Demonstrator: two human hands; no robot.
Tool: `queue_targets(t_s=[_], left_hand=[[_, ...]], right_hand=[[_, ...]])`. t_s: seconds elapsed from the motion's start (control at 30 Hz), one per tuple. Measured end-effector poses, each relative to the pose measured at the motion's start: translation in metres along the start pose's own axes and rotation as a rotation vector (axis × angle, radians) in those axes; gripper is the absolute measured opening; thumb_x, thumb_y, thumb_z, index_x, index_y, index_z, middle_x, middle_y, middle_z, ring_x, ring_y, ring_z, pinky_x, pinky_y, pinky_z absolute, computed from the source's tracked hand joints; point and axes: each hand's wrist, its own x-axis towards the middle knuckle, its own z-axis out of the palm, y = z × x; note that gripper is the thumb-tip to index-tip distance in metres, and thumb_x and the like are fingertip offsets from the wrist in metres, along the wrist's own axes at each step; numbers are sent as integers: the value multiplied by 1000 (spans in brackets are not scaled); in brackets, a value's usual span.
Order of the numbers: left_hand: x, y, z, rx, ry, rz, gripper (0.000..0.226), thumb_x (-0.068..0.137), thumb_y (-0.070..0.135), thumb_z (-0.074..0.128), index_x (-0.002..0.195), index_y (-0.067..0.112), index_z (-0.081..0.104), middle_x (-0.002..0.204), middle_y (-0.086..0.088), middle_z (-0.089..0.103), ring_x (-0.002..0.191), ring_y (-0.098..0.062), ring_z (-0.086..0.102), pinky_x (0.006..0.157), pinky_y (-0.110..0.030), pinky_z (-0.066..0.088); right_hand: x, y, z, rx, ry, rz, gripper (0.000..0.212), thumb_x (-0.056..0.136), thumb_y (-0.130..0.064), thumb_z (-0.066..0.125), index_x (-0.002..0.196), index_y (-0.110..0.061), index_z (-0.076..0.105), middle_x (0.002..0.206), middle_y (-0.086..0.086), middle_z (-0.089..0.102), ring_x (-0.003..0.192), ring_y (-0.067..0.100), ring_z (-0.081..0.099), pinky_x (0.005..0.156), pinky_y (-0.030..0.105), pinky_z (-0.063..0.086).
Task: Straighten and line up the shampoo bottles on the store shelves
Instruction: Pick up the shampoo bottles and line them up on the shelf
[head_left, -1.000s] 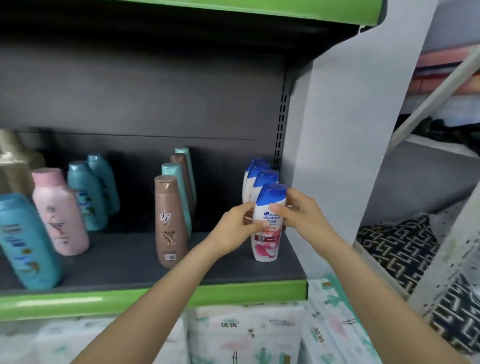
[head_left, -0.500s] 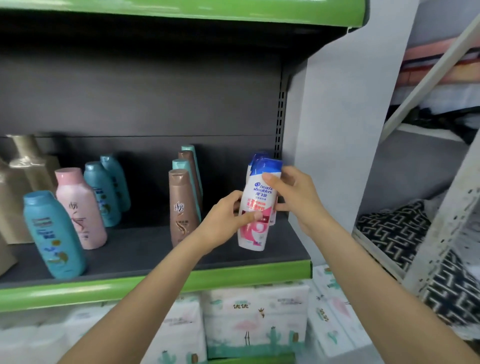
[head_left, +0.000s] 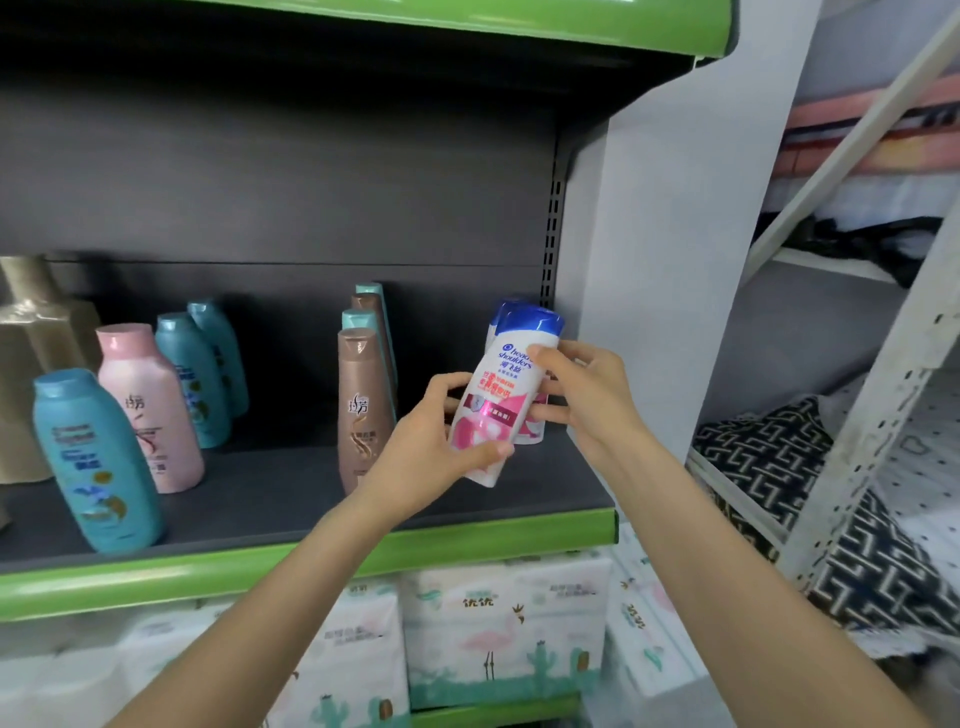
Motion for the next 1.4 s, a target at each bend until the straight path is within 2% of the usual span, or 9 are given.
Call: queue_targets(t_s=[0.1,0.23,0.4,0.47,0.57,0.77,0.93,1.1,1.4], left_hand=[[-5,-2,2,232,86,104,82,65,28,83,134,26,38,118,7,51,104,-8,53,85,-19,45],[-9,2,-1,264,185,144,70,70,22,77,133,22,47,114,6,58,100,-7,57,86,-18,45],[-9,3,-16,-126,74,-30,53,74,8,74,124,19,57,112,5,66,98,-2,63,81,-19,53],[-10,6,-18,-337,18,-101,43,79,3,68,119,16,61,108,-3,69,96,-13,66,75,-22,55],[-15,7,-17,-584,-85,-157,29,86,1,57,111,14,64,103,-13,71,97,-32,67,84,-38,56],[-15,9,-23,-696,-97,-237,29,94,15,48,116,0,59,105,-22,68,95,-36,67,80,-35,57],[-14,6,-27,-617,-48,-198,30,89,14,57,118,8,60,109,-13,69,99,-29,67,73,-27,57],[-16,6,-31,-637,-30,-200,29,91,19,54,117,6,60,107,-14,70,91,-28,69,68,-23,56],[-14,3,-36,-546,-7,-137,26,90,17,56,114,10,62,106,-10,70,96,-24,68,72,-27,57]], right_hand=[[1,2,0,54,61,40,21,88,-15,65,105,-5,57,102,16,70,83,24,71,60,32,59],[-1,3,-2,93,13,85,28,90,-18,62,112,0,58,101,15,71,83,22,71,61,32,59],[-7,4,-16,316,-197,96,27,93,-23,57,115,-9,61,117,15,66,101,22,68,76,33,58],[-9,6,-16,391,-272,88,29,93,-22,54,119,-13,59,118,11,65,104,21,66,79,33,57],[-13,10,-10,423,-329,96,24,93,-23,52,115,-14,59,110,10,62,96,20,64,72,31,56],[-14,9,-7,293,-160,88,16,92,-23,57,102,-12,61,96,8,68,88,19,68,62,31,58],[-15,7,-6,242,-49,72,23,88,-25,63,104,-9,56,99,10,68,82,19,70,59,34,59],[-18,6,-9,236,-33,83,20,88,-28,63,92,-10,56,94,10,69,77,18,71,59,31,59],[-17,7,-11,237,-80,92,21,91,-23,59,99,-5,64,93,11,71,82,20,70,63,29,59]])
